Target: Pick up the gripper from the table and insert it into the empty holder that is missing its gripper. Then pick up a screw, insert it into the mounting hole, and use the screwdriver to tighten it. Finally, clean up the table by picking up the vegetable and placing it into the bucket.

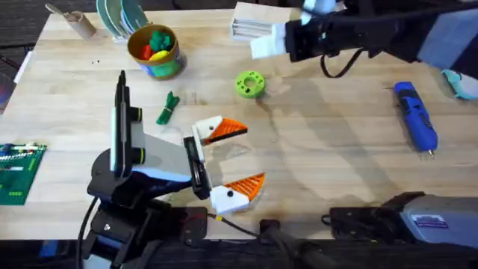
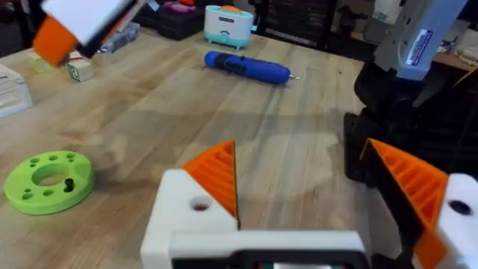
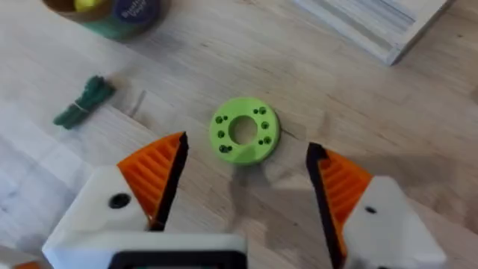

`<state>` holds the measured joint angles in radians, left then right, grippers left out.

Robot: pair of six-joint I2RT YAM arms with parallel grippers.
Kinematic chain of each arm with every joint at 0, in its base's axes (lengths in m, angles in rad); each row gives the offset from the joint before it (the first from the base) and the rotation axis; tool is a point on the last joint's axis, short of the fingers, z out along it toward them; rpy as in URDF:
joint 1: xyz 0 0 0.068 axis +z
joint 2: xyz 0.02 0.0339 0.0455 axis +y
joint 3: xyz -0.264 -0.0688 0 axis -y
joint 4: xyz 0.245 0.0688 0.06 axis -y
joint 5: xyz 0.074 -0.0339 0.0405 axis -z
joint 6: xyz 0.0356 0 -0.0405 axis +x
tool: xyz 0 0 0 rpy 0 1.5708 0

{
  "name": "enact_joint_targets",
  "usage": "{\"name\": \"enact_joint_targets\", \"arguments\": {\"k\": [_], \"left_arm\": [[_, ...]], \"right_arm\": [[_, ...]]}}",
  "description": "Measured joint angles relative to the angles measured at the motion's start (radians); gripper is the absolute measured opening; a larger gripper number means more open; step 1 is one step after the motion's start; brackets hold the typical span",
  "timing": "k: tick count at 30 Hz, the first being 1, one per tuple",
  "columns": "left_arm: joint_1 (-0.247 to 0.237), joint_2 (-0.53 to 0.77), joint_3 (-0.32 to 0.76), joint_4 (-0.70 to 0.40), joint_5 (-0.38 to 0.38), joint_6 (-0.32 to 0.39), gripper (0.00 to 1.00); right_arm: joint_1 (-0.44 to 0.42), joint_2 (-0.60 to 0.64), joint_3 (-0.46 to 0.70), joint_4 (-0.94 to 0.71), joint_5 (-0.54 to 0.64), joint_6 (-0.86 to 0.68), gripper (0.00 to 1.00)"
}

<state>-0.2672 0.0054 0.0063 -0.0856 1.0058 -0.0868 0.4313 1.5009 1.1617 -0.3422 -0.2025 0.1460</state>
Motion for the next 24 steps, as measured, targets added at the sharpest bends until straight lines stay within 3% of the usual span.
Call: {"name": "enact_joint_targets", "arguments": {"k": [8,18,24], "left_arm": [[0.0,0.0,0.0,0.0,0.0,0.0,0.993],[0.0,0.0,0.0,0.0,0.0,0.0,0.993],[0.0,0.0,0.0,0.0,0.0,0.0,0.993]], "right_arm": [[0.118,0.046,0.001,-0.068,0.134,-0.155,0.992],[0.137,0.1,0.003,-0.078,0.158,-0.063,0.992],[0.138,0.211,0.11,-0.285,0.165,-0.037,0.993]]}}
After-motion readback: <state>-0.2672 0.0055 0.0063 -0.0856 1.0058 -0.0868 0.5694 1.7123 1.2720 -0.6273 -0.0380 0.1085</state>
